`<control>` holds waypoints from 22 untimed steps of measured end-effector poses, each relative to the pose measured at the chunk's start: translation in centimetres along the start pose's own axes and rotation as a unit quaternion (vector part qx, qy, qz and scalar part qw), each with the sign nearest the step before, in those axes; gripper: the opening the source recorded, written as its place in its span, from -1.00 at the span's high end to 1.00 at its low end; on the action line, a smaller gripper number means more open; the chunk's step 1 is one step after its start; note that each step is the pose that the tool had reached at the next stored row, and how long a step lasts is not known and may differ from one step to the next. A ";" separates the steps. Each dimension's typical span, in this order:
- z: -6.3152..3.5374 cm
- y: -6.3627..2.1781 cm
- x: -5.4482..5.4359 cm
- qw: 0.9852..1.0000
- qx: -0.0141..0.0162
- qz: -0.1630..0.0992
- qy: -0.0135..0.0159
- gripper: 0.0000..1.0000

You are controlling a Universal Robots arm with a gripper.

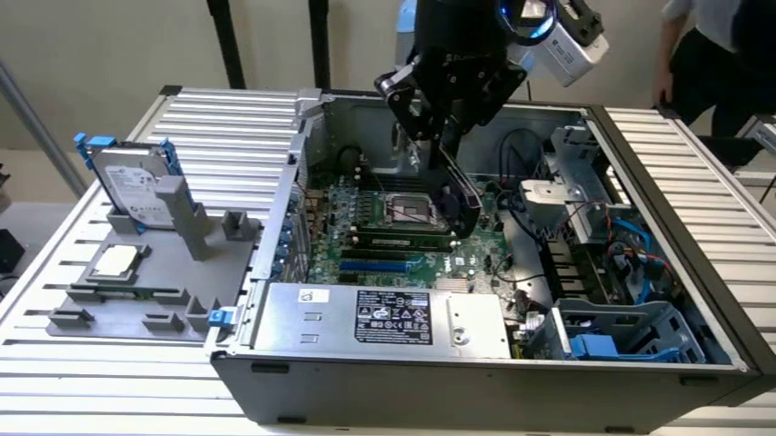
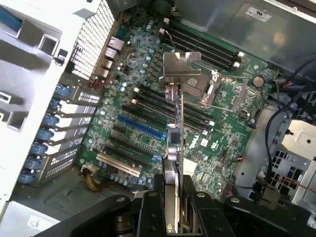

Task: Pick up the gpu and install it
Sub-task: 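Insert the gpu into the slot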

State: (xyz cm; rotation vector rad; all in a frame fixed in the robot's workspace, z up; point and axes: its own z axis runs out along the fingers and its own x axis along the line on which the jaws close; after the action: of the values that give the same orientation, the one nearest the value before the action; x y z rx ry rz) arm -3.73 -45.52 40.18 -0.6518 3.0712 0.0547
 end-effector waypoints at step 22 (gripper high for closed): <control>0.94 -0.03 0.0 0.980 -0.001 -0.198 0.005 1.00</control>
State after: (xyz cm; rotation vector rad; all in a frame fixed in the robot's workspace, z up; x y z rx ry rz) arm -3.73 -45.52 39.23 -1.2501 2.8847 0.0526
